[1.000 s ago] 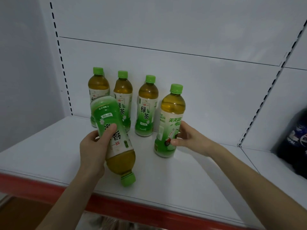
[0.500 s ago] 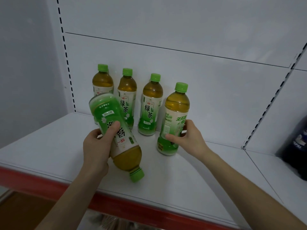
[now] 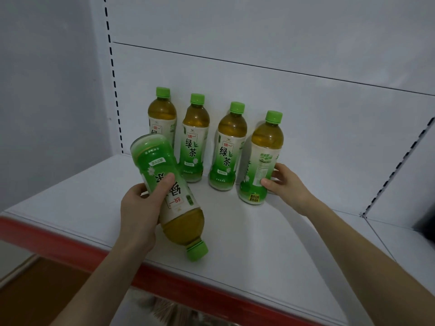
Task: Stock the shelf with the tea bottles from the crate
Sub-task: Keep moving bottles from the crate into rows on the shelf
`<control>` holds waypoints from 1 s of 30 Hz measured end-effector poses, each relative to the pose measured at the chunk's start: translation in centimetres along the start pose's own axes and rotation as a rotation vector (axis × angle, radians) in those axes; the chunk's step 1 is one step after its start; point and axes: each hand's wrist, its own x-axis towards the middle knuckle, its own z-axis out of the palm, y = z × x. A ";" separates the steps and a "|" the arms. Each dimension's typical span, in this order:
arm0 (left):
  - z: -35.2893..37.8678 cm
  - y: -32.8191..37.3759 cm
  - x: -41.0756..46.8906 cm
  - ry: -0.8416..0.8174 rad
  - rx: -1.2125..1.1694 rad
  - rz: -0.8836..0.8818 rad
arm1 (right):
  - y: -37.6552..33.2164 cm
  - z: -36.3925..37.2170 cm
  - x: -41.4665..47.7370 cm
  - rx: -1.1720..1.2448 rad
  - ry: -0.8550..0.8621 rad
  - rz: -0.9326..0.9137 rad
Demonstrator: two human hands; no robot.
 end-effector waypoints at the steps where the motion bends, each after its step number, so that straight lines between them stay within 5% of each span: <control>1: 0.0 0.0 0.0 0.002 -0.002 -0.003 | 0.2 0.2 0.0 0.010 0.022 0.010; 10: 0.2 -0.2 0.1 -0.002 -0.005 -0.010 | 0.4 2.1 0.2 -0.149 0.288 -0.005; 18: 0.3 -0.3 0.2 -0.007 -0.005 -0.018 | 1.2 0.0 0.2 0.097 0.017 -0.021; 30: 0.1 -0.2 0.3 -0.005 -0.003 -0.014 | 1.2 0.4 1.5 0.134 -0.021 0.000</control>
